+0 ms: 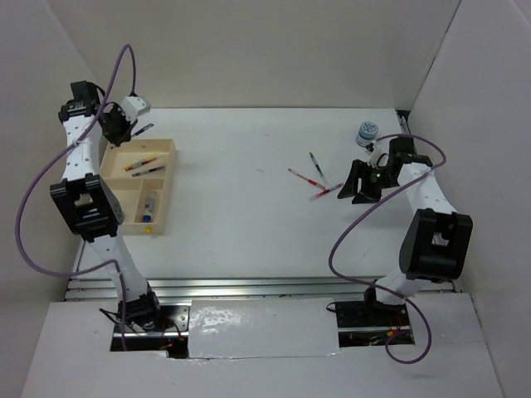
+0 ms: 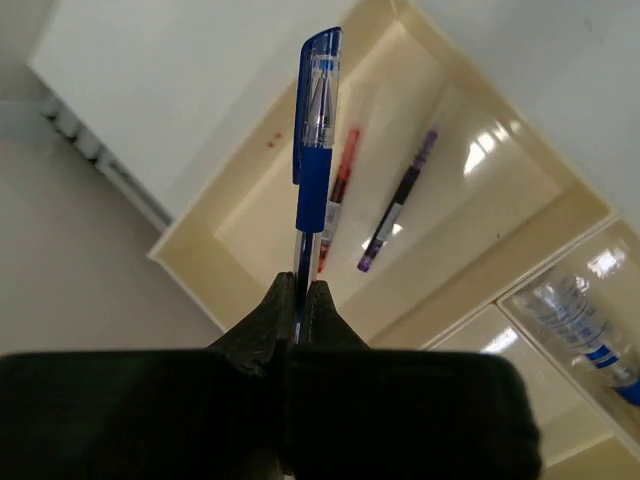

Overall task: Sort the stationery into containers
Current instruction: Place the pen in the storage box.

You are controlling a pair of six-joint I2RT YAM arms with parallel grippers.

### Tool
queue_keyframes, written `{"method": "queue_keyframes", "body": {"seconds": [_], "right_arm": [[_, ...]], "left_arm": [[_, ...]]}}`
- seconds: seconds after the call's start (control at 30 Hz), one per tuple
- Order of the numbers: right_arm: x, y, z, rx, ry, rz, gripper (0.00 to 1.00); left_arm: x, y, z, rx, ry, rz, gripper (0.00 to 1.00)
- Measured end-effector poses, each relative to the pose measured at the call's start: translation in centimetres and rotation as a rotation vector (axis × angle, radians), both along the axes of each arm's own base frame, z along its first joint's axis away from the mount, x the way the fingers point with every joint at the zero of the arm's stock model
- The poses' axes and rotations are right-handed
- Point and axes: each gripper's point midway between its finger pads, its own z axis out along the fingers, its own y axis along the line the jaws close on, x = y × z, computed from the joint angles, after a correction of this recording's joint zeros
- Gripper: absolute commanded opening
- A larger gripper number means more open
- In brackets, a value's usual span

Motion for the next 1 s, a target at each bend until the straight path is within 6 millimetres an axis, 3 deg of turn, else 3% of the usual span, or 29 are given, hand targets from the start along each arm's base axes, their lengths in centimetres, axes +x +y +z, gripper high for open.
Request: {"method": "queue_keyframes", "body": {"seconds": [0.13,0.23,0.37,0.53,0.63,0.8,0.9,1.0], "right_arm": [[0.1,-0.4,-0.3,-0.018,0.019,-0.027,0.67],[0.1,-0.6,-0.8,-0.025,0.039,-0.041,0.67],[0.1,-0.7,-1.3,-0.030,0.057,-0.046,0.68],[0.1,-0.9,-1.6,-0.043,0.064,-0.051,0.68],[0.1,-1.1,-1.8,-0.053,0.070,-0.054,0.68],[0.8,-1.8,-2.2,-0.089,0.076,-0.070,0.67],[2.1,-2.2,-1.9,-0.107,0.072,-0.089,0.67],[3.4,-2.5,-1.5,-0.129,0.063,-0.124,0.66]], "left_arm": [[-0.9,1.8,-6.8,0.032,0.154,-0.136,0.00],[-2.3,1.8,-9.5,0.063,0.214,-0.236,0.00],[-2.1,1.4,-10.2,0.110,0.216,-0.316,0.01],[-0.7,0.7,-12.2,0.121,0.226,-0.348,0.26],[-0.7,0.3,-13.2,0.116,0.238,-0.352,0.29],[-0.4,0.4,-13.3,0.122,0.228,-0.342,0.32],[0.0,0.7,-13.2,0.121,0.217,-0.312,0.76],[0.7,1.1,-12.8,0.106,0.195,-0.252,0.79]]}}
